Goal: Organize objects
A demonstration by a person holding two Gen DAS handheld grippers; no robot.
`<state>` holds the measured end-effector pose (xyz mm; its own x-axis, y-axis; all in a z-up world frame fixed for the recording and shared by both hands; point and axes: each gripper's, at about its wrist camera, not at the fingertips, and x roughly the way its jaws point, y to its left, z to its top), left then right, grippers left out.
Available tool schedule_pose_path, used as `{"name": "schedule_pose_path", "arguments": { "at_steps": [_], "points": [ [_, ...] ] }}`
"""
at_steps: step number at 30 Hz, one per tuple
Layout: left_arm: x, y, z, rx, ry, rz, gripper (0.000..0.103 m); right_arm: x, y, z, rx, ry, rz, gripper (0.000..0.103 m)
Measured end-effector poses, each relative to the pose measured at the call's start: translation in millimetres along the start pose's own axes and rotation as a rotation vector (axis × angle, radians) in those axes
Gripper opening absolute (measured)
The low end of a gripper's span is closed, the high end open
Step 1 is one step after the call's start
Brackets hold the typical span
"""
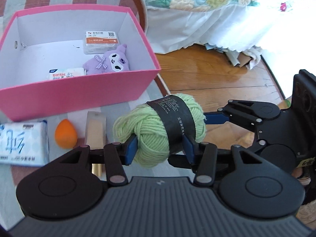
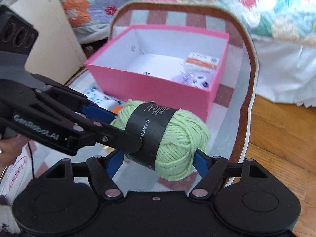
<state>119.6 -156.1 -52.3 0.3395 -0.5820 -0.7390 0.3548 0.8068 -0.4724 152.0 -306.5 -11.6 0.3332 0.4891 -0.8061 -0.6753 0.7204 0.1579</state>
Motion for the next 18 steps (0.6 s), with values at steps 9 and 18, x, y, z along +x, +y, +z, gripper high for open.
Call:
{"name": "schedule_pose_path", "arguments": {
  "at_steps": [9,18],
  "points": [
    [-80.9,-14.2,-18.5,0.004,-0.111,-0.002,0.047,-58.1,60.6,10.3,-0.107,-0.06,-0.045,0.083],
    [-127.8,-19.5,21.5,0.065,-0.098,0.134,0.047,-72.2,98.7,48.1,-0.171,-0.141,-0.096,0.083]
  ]
}}
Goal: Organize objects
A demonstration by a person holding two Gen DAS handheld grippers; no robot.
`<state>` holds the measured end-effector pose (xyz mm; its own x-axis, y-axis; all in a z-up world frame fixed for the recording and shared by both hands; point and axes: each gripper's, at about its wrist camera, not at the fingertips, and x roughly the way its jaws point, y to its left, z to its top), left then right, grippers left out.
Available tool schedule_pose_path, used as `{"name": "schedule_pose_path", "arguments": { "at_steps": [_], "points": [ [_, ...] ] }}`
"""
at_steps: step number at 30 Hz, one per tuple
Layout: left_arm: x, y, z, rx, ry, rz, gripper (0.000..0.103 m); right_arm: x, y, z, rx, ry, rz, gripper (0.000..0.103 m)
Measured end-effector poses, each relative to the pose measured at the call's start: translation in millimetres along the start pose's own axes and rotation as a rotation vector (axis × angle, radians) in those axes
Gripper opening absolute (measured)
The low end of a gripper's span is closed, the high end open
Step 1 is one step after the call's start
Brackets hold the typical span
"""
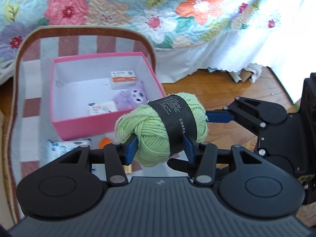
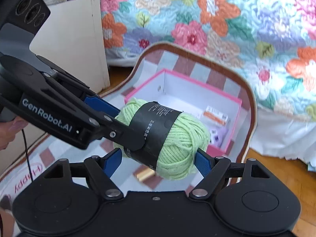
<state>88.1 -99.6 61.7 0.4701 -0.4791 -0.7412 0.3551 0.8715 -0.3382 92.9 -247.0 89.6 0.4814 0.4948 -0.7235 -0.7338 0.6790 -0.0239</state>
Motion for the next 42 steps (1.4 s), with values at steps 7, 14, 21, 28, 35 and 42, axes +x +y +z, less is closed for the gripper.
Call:
{"name": "schedule_pose_path", "arguments": {
  "at_steps": [7,14,21,28,35,42],
  "points": [
    [-12.2,25.0,53.4,-0.008,-0.004,0.082,0.047,5.5,-1.1,45.4,0.021,-0.047,0.036,0.083],
    [12.9,55.3,84.6,-0.124,-0.039,0.004,0.046,34.9,-19.3,77.5,0.095,-0.073,0.163,0.081],
    [45.8,88.7,60.6,-0.163,0.025,0.106,0.046,76.4,-54.0,46.4,0.253,0.047,0.187,0.08],
    [50.0,138.4,-12.2,-0.262,0.084,0.208,0.048,91.8,-38.8,-0.2,0.305,0.125,0.245,0.08],
    [10.9,172.7,-86.2,-0.376,0.12,0.266,0.048,113.0,18.1,-20.2,0.2,0.191,0.344,0.08],
    [-23.7,172.6,-115.4,-0.436,0.068,0.245,0.049,104.5,68.5,-2.4,-0.059,0.131,0.357,0.08]
  ]
}}
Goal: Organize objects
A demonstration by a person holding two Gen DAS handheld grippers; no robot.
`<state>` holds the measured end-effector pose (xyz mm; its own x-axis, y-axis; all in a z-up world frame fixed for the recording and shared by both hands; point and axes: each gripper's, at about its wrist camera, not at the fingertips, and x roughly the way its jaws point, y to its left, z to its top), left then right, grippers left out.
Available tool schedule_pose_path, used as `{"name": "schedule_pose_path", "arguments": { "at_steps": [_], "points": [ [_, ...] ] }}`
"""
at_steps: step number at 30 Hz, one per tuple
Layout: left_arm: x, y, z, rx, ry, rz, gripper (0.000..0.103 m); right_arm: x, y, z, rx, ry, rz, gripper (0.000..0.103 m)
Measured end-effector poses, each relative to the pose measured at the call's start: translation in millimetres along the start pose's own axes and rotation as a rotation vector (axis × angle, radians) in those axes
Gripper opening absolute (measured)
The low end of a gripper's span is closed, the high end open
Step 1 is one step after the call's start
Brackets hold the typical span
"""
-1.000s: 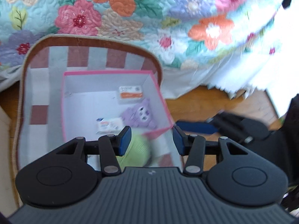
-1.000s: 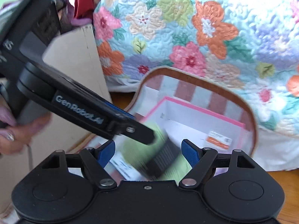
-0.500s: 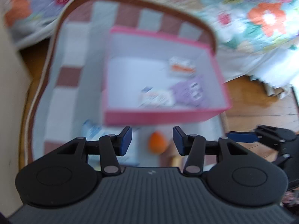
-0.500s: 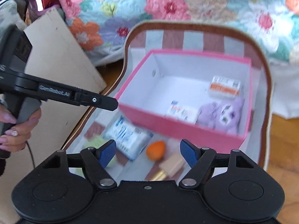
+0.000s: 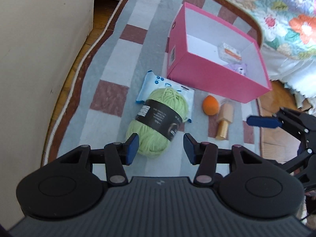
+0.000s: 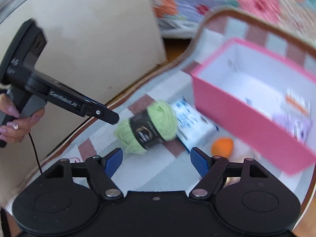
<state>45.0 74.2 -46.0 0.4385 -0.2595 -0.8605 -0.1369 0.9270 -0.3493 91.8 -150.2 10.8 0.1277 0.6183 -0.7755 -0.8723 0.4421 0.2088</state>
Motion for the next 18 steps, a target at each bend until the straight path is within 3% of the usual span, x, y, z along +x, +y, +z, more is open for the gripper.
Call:
{"name": "schedule_pose_path", "arguments": {
  "at_steps": [5,9,12,18],
  "points": [
    [-0.1,4.8,-8.8,-0.021,-0.058,-0.03,0.056,-3.5,31.2,12.1,-0.239,-0.039,0.01,0.085],
    [19.6,9.5,-17.7,-0.042,-0.068,-0.006,0.062,16.8,41.1,23.3,-0.344,-0.019,-0.014,0.089],
    [35.3,19.4,-23.6,-0.085,-0.064,-0.02,0.063,46.0,39.6,27.4,-0.411,0.005,-0.061,0.089],
    [55.2,41.9,-32.5,-0.227,-0.065,-0.058,0.069,88.9,18.4,26.7,-0.526,0.043,-0.014,0.089]
  ]
}}
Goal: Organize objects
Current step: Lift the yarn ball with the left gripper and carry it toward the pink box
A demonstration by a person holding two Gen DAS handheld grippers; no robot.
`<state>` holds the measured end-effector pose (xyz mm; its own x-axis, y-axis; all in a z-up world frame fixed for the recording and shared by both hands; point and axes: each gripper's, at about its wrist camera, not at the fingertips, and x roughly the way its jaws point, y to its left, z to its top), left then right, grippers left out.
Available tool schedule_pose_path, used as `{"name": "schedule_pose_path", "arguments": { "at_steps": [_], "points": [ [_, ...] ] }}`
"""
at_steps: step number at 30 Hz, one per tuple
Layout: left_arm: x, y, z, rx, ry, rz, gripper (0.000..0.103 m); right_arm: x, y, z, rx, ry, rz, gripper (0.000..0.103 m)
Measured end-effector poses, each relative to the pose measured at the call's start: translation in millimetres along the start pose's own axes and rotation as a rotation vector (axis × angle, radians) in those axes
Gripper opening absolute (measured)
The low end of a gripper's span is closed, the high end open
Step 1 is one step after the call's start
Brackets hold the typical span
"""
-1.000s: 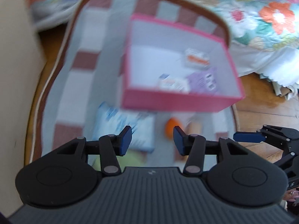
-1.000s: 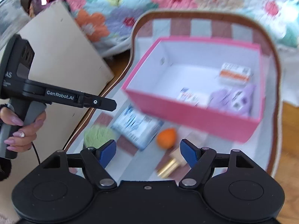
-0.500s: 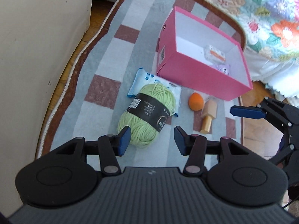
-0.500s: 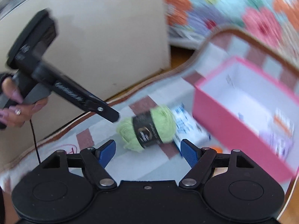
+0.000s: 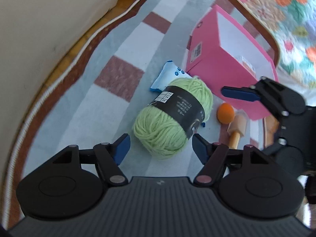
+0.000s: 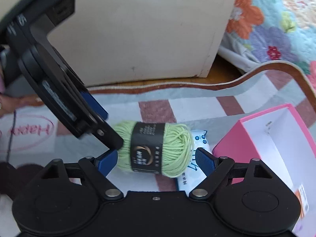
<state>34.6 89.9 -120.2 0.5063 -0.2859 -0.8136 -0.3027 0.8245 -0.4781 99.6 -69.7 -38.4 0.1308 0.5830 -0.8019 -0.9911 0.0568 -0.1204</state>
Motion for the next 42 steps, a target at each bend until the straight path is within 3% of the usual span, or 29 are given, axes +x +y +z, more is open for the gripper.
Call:
{"name": "schedule_pose_path", "arguments": {
  "at_steps": [3,5,7,10,15,20,22,23,25,26,29,33,38,42],
  "points": [
    [11.0,7.7,-3.3,-0.039,-0.034,-0.023,0.077,23.6,-13.0,-3.4,-0.002,0.056,0.0,0.089],
    [21.0,10.7,-3.9,-0.064,-0.027,0.006,0.082,35.8,-21.1,-7.4,0.022,0.092,0.055,0.089],
    [28.1,15.1,-5.7,-0.115,-0.012,-0.015,0.082,38.8,-23.8,-11.5,0.052,0.085,0.058,0.089],
    [26.0,15.2,-10.0,-0.119,-0.066,-0.005,0.082,33.5,-18.6,-15.7,0.076,0.035,0.084,0.089],
    [13.2,9.5,-10.6,-0.08,-0.125,0.012,0.082,17.8,0.5,-13.7,-0.041,-0.045,0.024,0.089],
    [5.8,21.2,-11.6,-0.178,-0.131,-0.015,0.082,29.0,2.0,-10.5,-0.146,-0.022,0.003,0.093],
    [7.3,24.3,-12.5,-0.187,-0.126,-0.022,0.078,33.2,-1.3,-12.6,-0.136,-0.03,0.029,0.093],
    [8.1,24.9,-12.8,-0.186,-0.129,-0.025,0.07,34.7,-3.5,-13.1,-0.119,-0.032,0.039,0.093],
    [12.3,24.8,-11.3,-0.176,-0.106,-0.068,0.052,35.5,-7.0,-15.0,-0.075,-0.047,0.074,0.092],
    [15.7,23.9,-9.4,-0.175,-0.088,-0.081,0.05,35.4,-8.5,-16.4,-0.046,-0.047,0.103,0.09],
    [15.4,15.1,-8.7,-0.131,-0.101,-0.074,0.05,30.2,-15.2,-19.8,0.102,-0.072,0.167,0.09],
    [9.9,5.1,-7.9,-0.076,-0.112,-0.08,0.049,22.1,-17.9,-29.4,0.241,-0.077,0.186,0.09],
    [13.8,-13.0,-7.0,0.015,-0.109,-0.022,0.055,19.8,-1.4,-43.2,0.282,-0.021,0.155,0.09],
    [15.9,-21.7,-9.2,0.05,-0.122,-0.006,0.056,24.7,12.7,-47.3,0.217,0.007,0.066,0.085]
  ]
}}
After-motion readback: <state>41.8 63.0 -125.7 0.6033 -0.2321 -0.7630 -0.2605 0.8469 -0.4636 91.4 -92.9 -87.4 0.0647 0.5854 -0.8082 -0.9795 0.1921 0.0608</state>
